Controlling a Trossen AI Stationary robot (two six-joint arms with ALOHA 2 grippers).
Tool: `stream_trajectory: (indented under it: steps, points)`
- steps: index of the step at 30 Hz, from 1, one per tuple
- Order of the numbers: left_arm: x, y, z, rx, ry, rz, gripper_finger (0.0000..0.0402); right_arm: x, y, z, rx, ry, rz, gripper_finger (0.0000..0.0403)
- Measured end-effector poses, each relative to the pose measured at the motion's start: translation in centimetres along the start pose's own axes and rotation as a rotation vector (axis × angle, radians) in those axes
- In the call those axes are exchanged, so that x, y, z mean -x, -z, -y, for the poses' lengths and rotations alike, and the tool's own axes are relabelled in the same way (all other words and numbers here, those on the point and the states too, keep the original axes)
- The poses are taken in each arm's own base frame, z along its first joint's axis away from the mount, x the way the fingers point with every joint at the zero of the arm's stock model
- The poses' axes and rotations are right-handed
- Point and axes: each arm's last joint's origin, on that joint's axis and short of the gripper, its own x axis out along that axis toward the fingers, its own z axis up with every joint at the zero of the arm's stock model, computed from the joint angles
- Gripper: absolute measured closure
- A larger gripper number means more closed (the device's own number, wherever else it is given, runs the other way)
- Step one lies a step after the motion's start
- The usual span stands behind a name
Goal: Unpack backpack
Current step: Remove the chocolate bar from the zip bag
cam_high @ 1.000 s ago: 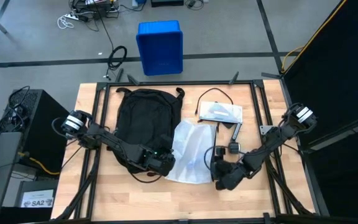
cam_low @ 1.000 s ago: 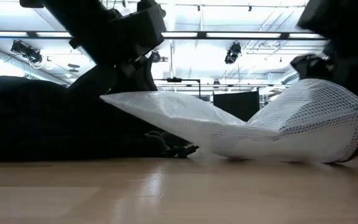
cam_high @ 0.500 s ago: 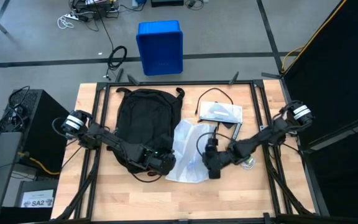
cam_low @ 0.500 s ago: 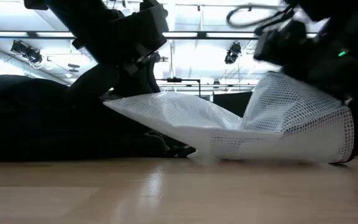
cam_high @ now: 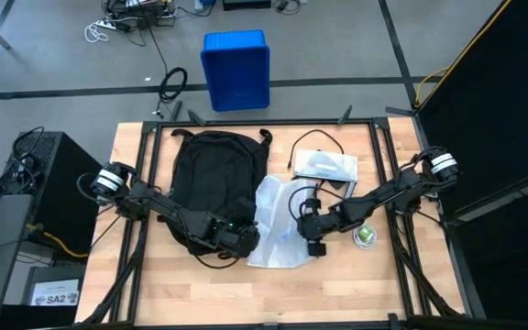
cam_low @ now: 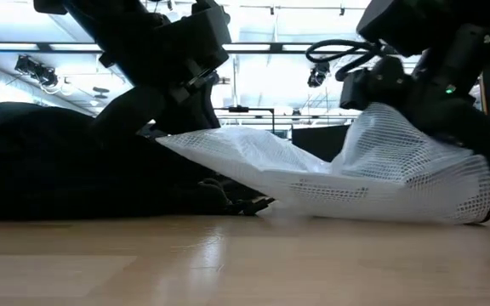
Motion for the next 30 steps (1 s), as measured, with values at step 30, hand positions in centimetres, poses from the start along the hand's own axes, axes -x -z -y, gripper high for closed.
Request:
stream_trajectory:
  steps: [30]
  points:
    - [-0.4, 3.6, 2.0, 0.085, 0.036, -0.168, 0.0402, 10.7, 1.6, -0.1, -0.236, 0.109, 0.117, 0.0397]
